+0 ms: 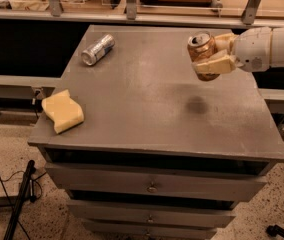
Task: Knock orange can over
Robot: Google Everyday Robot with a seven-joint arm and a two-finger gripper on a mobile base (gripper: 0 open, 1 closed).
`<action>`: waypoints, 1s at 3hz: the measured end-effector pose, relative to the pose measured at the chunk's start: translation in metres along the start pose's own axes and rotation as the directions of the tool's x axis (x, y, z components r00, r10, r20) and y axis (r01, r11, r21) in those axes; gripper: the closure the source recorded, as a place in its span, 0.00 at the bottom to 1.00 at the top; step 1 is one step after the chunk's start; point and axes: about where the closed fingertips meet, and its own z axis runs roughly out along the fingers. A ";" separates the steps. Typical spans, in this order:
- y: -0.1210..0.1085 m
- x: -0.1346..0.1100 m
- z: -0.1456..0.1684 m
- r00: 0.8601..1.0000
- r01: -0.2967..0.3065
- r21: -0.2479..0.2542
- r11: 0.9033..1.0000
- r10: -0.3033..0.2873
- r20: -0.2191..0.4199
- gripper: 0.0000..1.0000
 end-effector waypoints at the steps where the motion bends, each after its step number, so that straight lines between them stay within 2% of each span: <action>1: -0.001 -0.002 0.007 0.989 0.060 0.000 0.998 -0.059 -0.134 0.66; 2: -0.002 0.002 0.012 0.968 0.090 -0.021 0.996 -0.093 -0.233 0.62; 3: -0.001 0.006 0.019 0.935 0.121 -0.054 0.991 -0.132 -0.328 0.60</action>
Offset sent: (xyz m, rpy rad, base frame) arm 0.0105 0.0050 -0.0103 -0.3910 0.0327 -0.0283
